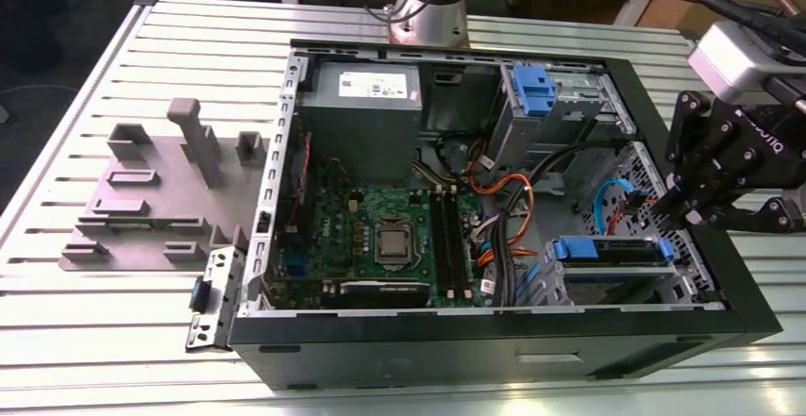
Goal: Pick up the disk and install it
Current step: 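Insert the first disk wire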
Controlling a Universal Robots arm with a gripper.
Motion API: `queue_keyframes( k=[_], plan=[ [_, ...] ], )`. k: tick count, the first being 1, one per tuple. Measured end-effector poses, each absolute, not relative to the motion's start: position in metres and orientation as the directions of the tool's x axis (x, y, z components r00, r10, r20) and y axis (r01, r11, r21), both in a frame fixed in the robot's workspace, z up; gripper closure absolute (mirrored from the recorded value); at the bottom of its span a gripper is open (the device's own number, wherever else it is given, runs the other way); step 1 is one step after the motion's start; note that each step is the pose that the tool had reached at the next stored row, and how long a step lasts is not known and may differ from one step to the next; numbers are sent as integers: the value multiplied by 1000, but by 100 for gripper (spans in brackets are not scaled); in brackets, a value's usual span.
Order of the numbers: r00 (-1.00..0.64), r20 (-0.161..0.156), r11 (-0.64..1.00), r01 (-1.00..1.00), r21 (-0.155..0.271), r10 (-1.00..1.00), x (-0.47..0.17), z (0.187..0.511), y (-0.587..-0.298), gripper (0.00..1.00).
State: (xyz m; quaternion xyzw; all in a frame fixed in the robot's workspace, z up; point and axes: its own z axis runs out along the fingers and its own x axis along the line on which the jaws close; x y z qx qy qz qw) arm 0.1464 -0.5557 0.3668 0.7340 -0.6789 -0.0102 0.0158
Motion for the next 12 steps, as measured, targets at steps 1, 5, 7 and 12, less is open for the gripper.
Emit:
queue_keyframes(
  k=[1,5,7,12],
  plan=[
    [78,6,-78,-996,37,-997,146,367,-555,76],
    [79,6,-79,-996,37,-997,147,367,-553,76],
    [79,7,-79,-996,37,-997,148,367,-552,76],
    [83,7,-83,-996,37,-996,150,367,-548,76]
  ],
)
